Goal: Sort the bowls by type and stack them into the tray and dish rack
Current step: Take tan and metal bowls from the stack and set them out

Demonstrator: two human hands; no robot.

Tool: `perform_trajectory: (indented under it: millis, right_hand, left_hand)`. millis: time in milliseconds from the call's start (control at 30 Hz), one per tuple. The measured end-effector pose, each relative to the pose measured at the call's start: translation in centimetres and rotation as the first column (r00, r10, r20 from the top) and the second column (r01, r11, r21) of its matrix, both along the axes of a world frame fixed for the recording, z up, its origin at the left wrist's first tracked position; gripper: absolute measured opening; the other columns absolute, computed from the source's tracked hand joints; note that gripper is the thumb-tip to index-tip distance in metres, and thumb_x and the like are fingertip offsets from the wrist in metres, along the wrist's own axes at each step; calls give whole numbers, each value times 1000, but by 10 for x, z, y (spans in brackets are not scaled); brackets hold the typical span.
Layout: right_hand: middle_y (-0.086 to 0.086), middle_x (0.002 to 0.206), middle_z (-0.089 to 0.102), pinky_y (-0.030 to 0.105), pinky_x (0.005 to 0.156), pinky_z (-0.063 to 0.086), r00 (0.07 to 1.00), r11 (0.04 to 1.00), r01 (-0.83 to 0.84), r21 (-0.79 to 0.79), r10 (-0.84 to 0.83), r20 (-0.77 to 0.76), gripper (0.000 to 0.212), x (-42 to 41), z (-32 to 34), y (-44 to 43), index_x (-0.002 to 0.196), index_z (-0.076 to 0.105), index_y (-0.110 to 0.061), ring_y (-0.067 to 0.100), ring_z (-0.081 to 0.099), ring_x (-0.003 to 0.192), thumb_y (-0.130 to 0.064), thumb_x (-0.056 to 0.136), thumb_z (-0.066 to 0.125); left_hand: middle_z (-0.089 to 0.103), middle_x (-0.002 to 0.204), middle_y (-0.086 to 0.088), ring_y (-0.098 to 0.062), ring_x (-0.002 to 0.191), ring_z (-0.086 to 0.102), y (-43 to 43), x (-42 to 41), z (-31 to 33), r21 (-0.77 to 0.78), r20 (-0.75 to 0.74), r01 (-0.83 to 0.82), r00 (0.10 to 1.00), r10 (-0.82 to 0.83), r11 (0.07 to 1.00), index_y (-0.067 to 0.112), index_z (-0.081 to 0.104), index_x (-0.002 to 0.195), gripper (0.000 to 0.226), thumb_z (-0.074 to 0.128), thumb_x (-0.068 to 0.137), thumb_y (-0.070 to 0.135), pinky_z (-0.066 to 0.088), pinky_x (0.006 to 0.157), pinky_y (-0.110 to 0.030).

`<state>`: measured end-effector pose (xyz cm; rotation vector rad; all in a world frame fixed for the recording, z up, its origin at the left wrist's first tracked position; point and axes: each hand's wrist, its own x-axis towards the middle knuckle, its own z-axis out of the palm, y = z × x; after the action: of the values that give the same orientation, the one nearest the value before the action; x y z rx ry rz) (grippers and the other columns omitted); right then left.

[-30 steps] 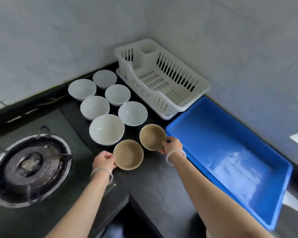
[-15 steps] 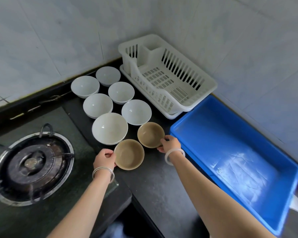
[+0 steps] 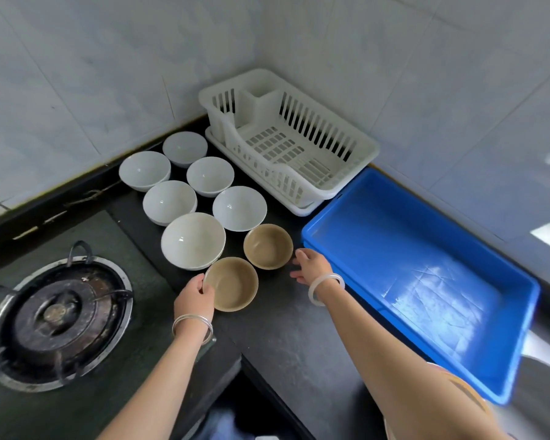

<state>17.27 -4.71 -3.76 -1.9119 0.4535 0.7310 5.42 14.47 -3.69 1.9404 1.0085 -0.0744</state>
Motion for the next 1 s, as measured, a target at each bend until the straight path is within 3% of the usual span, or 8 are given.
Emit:
perform_trajectory:
  millis: [100,233,333,467,600,767,900,1000]
  right_hand:
    - [-2,110,61,32,83,54,995,1000,0,-1,0,100,32,-17,14,-18,126,51,-20,17,66,88,-30,97,39]
    - [-4,105,65,30,81,52,962,999,-26,-38,35,272,26,-51,35,-61,113,58,-23,10,65,79,-32,97,39]
    - [-6,95,67,23,69,49,933,995,44,-90,-9,359,17,-85,48,-108,98,61,-27,8,65,75,-29,95,44]
    - [7,92,71,35,82,50,924,940,192,-283,-76,374,17,-136,51,-176,99,66,-18,26,67,85,-24,93,50]
    - [11,95,72,33,77,44,907,835,317,-449,-127,402,16,-191,48,-230,98,68,-14,30,65,91,-20,92,54]
    - [18,99,64,37,80,43,934,721,282,-633,-55,354,21,-232,36,-264,103,69,-9,36,59,94,-18,89,57]
    - [13,97,62,33,78,42,940,697,257,-669,-21,340,24,-243,31,-268,109,68,-17,33,57,93,-22,89,55]
    - [10,94,64,33,73,41,926,717,308,-626,-76,369,16,-243,32,-269,98,65,-12,30,57,88,-20,86,59]
  left_hand:
    - [66,110,-10,-36,102,58,-7,-1,10,58,-45,120,992,-117,991,17,60,115,29,46,90,20,45,83,-37]
    - [57,128,-13,-35,115,52,-28,-1,21,187,-32,210,978,-208,960,15,52,128,38,46,90,18,43,91,-40]
    - [58,126,-11,-32,111,55,-64,-3,30,137,21,307,950,-312,942,14,54,125,35,46,91,16,45,91,-39]
    - [63,120,0,-19,111,58,-137,-15,35,125,75,567,813,-577,814,19,59,118,27,47,93,18,47,95,-33]
    - [62,119,2,-15,108,58,-212,-35,38,136,114,769,614,-781,624,19,60,115,25,49,92,21,47,94,-28]
    - [59,122,-3,-17,113,54,-274,-55,35,147,125,908,376,-918,392,15,61,118,29,52,91,21,34,94,-19]
    - [52,132,0,-15,119,50,-292,-64,27,127,87,926,348,-934,356,18,55,126,37,55,90,18,32,100,-19]
    - [51,132,1,-15,117,51,-294,-67,22,128,72,921,362,-929,368,21,53,128,38,53,90,19,35,95,-19]
